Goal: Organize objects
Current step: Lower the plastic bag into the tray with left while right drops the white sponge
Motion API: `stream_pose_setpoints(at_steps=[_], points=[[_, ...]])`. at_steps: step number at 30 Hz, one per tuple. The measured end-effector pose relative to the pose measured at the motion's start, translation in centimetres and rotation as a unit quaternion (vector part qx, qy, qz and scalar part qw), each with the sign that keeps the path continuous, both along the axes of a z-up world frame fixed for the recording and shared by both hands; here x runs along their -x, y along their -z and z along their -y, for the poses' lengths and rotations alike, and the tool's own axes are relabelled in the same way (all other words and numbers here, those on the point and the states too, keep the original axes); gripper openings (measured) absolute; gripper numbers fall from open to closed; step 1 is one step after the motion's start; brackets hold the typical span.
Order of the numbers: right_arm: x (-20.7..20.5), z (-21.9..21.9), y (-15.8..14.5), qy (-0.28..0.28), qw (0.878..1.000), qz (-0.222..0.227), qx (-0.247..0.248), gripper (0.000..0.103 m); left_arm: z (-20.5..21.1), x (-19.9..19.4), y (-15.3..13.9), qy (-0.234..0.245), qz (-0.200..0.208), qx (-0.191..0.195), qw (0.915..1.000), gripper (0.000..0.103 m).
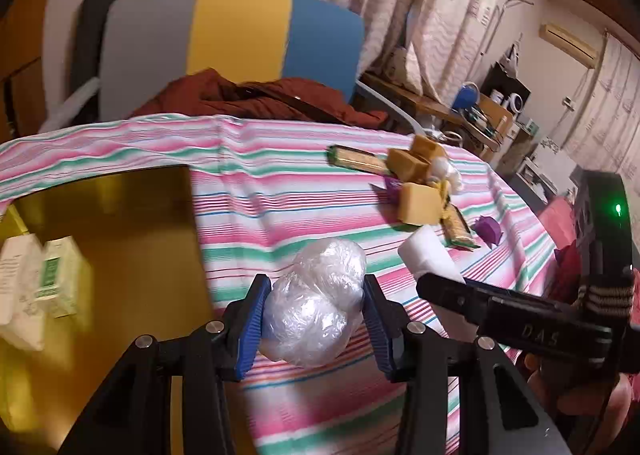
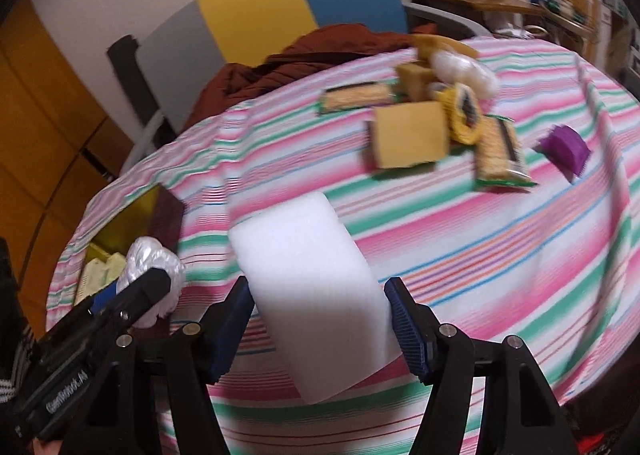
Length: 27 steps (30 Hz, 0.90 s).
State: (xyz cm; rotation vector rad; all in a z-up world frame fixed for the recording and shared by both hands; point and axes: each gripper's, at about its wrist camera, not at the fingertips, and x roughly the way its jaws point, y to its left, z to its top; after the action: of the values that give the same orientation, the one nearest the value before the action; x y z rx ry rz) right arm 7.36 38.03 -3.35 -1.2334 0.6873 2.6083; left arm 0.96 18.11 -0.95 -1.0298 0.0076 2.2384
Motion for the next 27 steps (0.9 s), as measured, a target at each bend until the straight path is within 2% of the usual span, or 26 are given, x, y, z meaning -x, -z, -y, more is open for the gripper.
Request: stream_pose_setpoints(at_steps=[4,13,17,21,27], points=[[0.9,3.0,-1.0,-0.034,0.999,-0.01,0.003,0.067,3.4,-0.1,-0.2,-0.025,0.005,-0.007,0.9997,0.046],[3.1,10.7,-3.0,-0.125,0.992,-0.033,0.003,0.067,11.2,-0.4,0.1,-0.083,0.009,0.014,0.9964,0.046],[4.1,13.9,-3.1,-0.161,0.986,-0.034,0.004,0.067,15.1,0.0,1.0,-0.12,0.032,0.012,0.9921,0.046],[5.5,17.4,-2.3,-0.197,0.98,-0.019,0.003,0.067,17.6,0.2,1.7,-0.146,0.037,0.022,0.9883,0.046],[7.0,21.3,-0.4,-0.217,0.976,0.014,0.018,0.068,20.3,1.1,3.1,-0.167,0.055,0.04,0.9836,0.046]])
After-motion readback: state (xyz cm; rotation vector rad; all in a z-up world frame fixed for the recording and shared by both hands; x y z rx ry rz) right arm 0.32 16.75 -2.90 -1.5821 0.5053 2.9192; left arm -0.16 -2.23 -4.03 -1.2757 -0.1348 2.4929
